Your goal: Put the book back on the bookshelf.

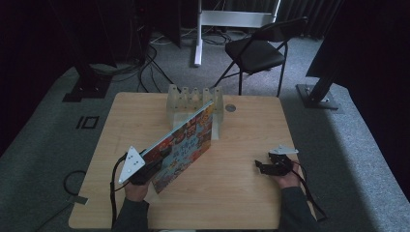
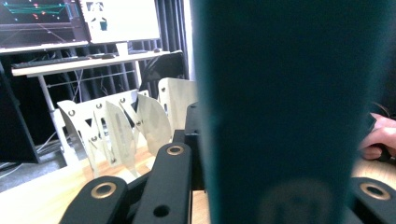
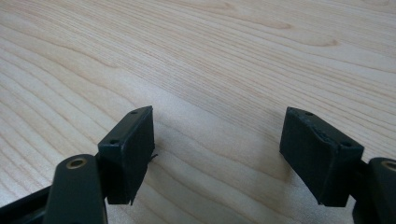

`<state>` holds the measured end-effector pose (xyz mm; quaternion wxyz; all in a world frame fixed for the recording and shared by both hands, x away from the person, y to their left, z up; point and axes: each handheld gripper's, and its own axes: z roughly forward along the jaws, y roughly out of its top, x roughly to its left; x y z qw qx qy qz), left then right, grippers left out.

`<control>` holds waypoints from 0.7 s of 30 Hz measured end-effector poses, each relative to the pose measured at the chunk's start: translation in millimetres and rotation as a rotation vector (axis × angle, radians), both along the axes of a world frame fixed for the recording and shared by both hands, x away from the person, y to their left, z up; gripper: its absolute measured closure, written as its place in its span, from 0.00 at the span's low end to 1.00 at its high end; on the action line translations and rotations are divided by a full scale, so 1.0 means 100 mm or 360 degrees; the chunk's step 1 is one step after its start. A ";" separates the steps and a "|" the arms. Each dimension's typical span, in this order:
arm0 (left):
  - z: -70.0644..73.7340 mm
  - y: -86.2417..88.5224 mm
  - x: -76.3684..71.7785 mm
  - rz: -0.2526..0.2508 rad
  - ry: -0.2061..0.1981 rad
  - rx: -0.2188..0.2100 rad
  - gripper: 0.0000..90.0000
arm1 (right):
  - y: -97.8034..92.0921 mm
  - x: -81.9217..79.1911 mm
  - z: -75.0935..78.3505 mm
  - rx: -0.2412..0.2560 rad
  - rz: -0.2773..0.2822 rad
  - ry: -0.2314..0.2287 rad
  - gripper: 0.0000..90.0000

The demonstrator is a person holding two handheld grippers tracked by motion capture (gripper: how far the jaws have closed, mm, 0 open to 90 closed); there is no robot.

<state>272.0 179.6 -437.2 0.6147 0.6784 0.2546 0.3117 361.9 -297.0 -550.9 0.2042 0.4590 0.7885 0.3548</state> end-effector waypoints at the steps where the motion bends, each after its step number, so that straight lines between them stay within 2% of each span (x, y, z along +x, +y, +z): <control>1: 0.00 0.00 0.00 0.0003 0.0001 0.0000 0.88 | 0.00 0.00 0.00 0.0000 0.0000 0.0000 0.29; 21: 0.00 0.08 0.00 0.0051 0.0013 -0.0033 0.88 | 0.00 0.00 0.00 0.0001 0.0001 -0.0001 0.29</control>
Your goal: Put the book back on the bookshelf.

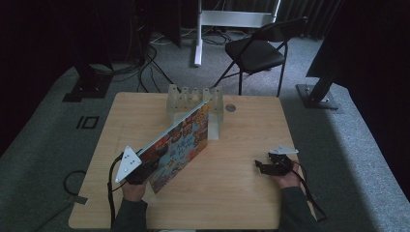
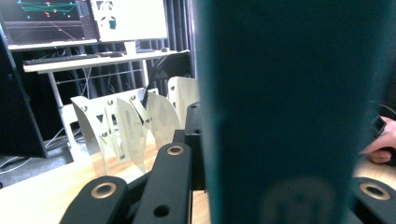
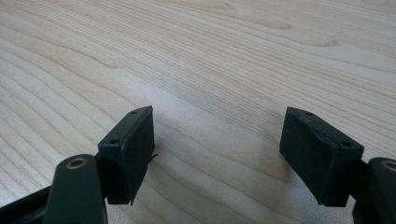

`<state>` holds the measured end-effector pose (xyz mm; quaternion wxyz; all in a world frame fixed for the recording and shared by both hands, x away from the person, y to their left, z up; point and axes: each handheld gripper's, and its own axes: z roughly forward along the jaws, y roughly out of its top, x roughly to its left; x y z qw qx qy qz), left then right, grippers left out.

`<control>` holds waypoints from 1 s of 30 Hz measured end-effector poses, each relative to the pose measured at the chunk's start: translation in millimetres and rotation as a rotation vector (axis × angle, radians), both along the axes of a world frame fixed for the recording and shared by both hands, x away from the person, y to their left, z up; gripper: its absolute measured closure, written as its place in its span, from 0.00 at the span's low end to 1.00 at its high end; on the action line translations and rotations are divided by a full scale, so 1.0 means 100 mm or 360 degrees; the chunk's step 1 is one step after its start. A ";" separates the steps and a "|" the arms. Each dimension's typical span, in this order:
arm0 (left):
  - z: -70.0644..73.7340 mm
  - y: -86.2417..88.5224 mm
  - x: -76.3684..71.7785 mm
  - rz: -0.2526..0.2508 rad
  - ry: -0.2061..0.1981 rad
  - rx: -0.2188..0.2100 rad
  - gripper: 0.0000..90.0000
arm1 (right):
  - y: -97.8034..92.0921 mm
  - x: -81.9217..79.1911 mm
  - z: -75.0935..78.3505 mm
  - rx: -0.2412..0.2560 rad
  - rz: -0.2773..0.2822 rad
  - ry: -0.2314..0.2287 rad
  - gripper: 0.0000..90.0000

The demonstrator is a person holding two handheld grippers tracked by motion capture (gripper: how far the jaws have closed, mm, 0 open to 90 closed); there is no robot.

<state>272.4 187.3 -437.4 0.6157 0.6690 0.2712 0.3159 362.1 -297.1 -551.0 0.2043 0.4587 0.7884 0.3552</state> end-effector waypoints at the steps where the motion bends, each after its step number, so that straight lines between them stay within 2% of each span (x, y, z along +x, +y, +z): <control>1: 0.00 0.00 0.00 0.0003 0.0002 0.0000 0.88 | 0.00 0.00 0.00 0.0000 0.0000 0.0000 0.29; 18: -0.01 0.14 -0.01 0.0055 0.0032 -0.0078 0.88 | 0.00 0.00 0.00 -0.0001 0.0000 -0.0001 0.29; 30: -0.01 0.21 -0.02 0.0097 0.0037 -0.0095 0.88 | 0.00 0.00 0.00 0.0002 -0.0001 0.0001 0.29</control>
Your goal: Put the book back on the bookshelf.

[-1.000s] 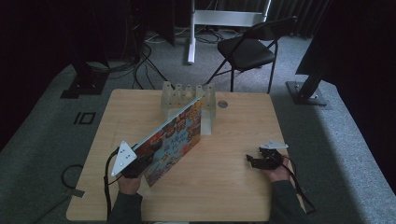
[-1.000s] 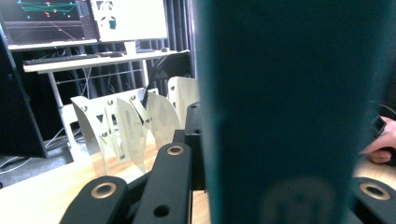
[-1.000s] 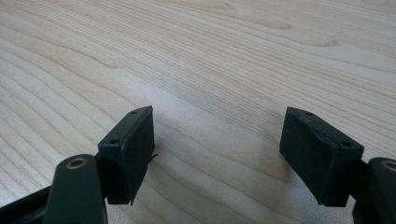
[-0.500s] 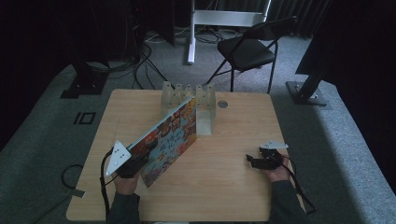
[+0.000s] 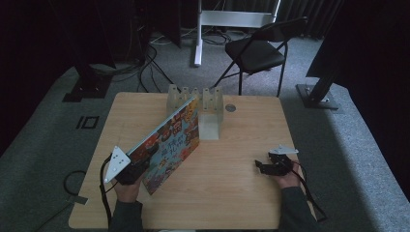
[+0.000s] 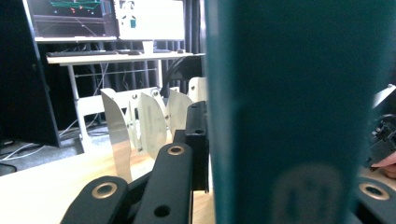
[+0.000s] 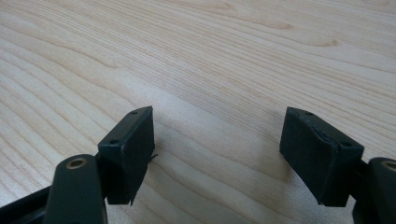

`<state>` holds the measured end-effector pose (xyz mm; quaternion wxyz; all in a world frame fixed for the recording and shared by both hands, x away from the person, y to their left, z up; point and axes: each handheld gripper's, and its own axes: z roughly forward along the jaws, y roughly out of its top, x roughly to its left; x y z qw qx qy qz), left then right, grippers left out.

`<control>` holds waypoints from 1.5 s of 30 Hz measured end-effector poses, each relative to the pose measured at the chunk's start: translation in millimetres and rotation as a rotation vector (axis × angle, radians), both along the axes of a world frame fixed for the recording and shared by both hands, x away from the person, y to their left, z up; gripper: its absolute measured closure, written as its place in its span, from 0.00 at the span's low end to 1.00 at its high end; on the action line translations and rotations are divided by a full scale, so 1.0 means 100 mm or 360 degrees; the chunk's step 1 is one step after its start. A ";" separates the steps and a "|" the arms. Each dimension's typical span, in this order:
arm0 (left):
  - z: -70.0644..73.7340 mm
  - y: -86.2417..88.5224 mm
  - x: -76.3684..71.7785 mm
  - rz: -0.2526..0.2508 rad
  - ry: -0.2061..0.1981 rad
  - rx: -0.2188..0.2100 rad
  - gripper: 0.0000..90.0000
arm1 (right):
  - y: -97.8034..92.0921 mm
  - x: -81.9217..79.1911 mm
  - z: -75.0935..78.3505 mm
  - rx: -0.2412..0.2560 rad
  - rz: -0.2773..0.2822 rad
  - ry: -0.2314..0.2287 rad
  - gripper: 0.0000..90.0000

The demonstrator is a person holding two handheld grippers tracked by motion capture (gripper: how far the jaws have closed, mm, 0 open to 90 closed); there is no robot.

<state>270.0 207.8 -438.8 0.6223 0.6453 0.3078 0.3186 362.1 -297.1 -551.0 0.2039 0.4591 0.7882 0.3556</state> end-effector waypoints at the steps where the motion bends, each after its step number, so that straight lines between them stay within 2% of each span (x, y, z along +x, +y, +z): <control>1: 0.00 0.01 0.00 0.0007 0.0003 -0.0005 0.88 | 0.00 0.00 0.00 0.0000 0.0000 0.0000 0.29; 14: 0.00 0.05 -0.03 0.0065 0.0016 -0.0010 0.88 | 0.00 0.00 0.00 -0.0001 0.0003 0.0000 0.29; 45: 0.02 0.00 -0.09 0.0159 0.0027 -0.0018 0.88 | 0.01 0.01 0.00 -0.0002 0.0022 0.0009 0.25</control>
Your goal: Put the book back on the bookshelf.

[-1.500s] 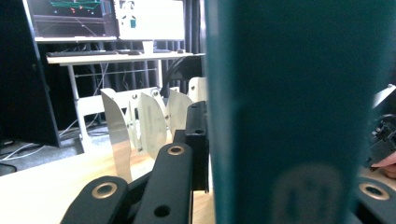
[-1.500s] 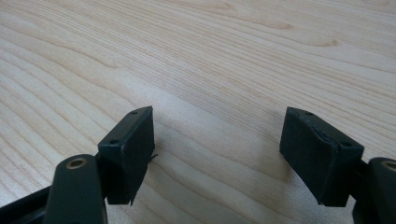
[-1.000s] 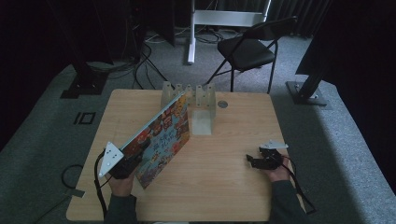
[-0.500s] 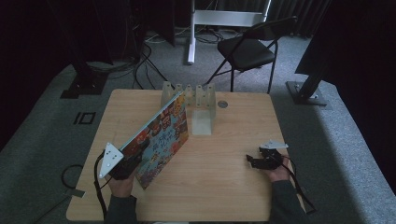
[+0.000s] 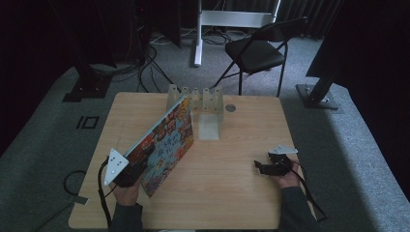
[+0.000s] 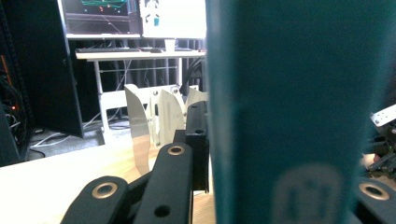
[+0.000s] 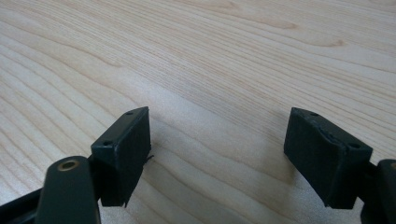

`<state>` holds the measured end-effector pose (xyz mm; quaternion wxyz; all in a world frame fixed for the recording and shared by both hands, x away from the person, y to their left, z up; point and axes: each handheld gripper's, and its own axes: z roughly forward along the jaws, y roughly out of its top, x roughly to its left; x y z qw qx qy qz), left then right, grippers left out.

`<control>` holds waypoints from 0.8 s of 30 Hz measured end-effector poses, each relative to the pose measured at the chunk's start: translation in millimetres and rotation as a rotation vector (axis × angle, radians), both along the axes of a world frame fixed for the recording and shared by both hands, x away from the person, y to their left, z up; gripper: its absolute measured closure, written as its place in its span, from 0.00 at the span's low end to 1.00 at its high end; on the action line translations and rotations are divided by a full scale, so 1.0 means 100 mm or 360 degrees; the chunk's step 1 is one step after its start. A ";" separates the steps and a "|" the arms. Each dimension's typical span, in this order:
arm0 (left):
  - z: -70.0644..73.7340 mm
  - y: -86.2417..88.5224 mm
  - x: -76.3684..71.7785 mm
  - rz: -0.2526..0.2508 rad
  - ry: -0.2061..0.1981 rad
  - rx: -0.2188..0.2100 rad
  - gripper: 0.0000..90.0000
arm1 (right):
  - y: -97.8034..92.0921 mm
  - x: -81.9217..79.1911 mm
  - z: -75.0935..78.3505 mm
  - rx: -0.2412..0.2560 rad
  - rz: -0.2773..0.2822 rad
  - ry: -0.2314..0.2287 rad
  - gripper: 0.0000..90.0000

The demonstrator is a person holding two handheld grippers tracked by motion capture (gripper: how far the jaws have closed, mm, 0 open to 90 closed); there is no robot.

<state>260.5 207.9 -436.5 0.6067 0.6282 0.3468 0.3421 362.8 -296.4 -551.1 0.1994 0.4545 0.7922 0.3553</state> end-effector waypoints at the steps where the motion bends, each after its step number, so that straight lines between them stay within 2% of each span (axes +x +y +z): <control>1: 0.00 0.00 0.00 0.0009 0.0003 -0.0004 0.88 | 0.00 0.00 0.00 0.0000 0.0000 0.0000 0.25; 9: -0.02 0.00 -0.02 0.0043 0.0006 -0.0032 0.88 | 0.00 0.00 0.00 -0.0001 0.0001 0.0000 0.25; 17: -0.01 -0.01 -0.04 0.0108 0.0000 -0.0014 0.88 | 0.00 0.00 0.00 0.0000 0.0001 0.0000 0.25; 24: -0.01 -0.02 -0.06 0.0132 -0.0007 -0.0007 0.88 | 0.00 0.00 0.00 0.0000 0.0002 0.0000 0.25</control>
